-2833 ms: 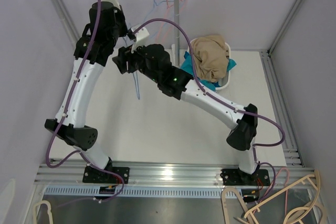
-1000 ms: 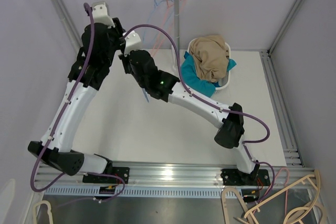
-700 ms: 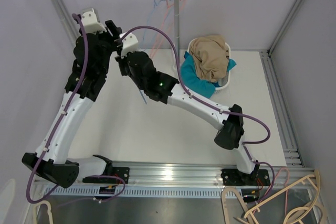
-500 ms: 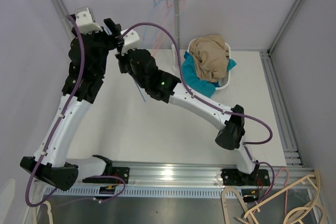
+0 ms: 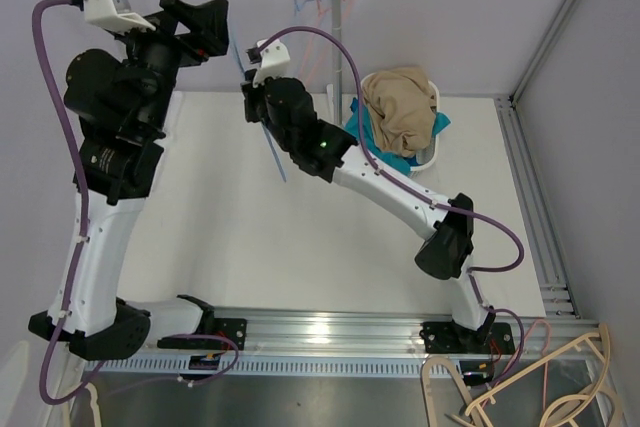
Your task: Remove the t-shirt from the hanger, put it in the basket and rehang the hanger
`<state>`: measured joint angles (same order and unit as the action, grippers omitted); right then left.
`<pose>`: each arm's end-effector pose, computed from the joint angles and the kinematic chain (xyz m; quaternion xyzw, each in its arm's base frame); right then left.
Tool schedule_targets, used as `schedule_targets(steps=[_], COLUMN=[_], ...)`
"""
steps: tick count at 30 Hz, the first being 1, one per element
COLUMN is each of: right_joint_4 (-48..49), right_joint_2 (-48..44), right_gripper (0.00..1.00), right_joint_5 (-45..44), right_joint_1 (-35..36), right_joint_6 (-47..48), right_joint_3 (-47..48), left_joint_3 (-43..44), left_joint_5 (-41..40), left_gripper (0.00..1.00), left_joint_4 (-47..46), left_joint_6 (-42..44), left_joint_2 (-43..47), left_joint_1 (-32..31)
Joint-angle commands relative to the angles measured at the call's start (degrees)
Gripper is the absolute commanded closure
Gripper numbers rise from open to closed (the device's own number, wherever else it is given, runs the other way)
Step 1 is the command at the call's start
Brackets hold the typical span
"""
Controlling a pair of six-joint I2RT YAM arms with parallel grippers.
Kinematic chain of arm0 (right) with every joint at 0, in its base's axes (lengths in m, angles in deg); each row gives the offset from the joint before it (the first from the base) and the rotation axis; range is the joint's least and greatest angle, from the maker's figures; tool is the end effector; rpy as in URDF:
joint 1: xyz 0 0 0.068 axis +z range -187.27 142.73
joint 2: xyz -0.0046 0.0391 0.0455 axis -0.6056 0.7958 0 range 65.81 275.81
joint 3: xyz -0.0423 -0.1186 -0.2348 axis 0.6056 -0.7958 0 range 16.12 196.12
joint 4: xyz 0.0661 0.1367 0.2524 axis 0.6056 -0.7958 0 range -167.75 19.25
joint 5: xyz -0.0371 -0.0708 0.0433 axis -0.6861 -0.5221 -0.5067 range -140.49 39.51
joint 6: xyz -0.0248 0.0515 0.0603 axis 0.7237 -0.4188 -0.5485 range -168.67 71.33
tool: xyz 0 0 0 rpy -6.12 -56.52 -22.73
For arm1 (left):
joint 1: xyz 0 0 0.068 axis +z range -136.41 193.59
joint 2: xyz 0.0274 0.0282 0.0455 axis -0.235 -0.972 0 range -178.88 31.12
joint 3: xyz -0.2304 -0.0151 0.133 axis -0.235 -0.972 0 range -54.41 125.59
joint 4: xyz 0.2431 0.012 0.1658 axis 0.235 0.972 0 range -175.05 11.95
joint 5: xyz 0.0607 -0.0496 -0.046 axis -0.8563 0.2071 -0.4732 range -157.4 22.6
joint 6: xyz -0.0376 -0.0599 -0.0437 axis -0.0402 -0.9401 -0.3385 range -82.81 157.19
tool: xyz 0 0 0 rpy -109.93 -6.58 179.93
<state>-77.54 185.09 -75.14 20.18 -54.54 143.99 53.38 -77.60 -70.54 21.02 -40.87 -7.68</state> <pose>0.3235 0.4505 0.4437 -0.1578 0.6788 0.2418 0.6751 0.2542 -0.0854 0.6235 -0.0483 0.5648 -0.2163 0.7949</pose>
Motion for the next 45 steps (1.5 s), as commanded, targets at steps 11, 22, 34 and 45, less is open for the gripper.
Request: schedule_targets(steps=[11, 22, 34, 45], right_joint_4=[3.8, 15.0, 22.9, 22.8], right_joint_2=[-0.9, 0.4, 15.3, 13.1], right_gripper=[1.00, 1.00, 1.00, 1.00], right_joint_5=[1.0, 5.4, -3.7, -6.7], right_joint_1=[-4.9, -7.4, -5.5, -6.6], right_joint_6=[-3.3, -22.3, -21.3, -23.5], right_joint_3=[2.4, 0.5, 19.7, 17.3], left_joint_3=[-9.1, -23.0, -29.2, -43.4], left_joint_5=[-6.6, -11.4, -15.6, -10.9], left_gripper=[0.01, 0.01, 0.00, 0.09], left_joint_4=[2.8, 6.7, 9.0, -8.8], left_joint_6=[-3.7, -3.8, -2.8, 10.4], left_joint_2=[10.0, 24.3, 27.6, 26.0], left_joint_1=[0.5, 0.5, 0.5, 0.4])
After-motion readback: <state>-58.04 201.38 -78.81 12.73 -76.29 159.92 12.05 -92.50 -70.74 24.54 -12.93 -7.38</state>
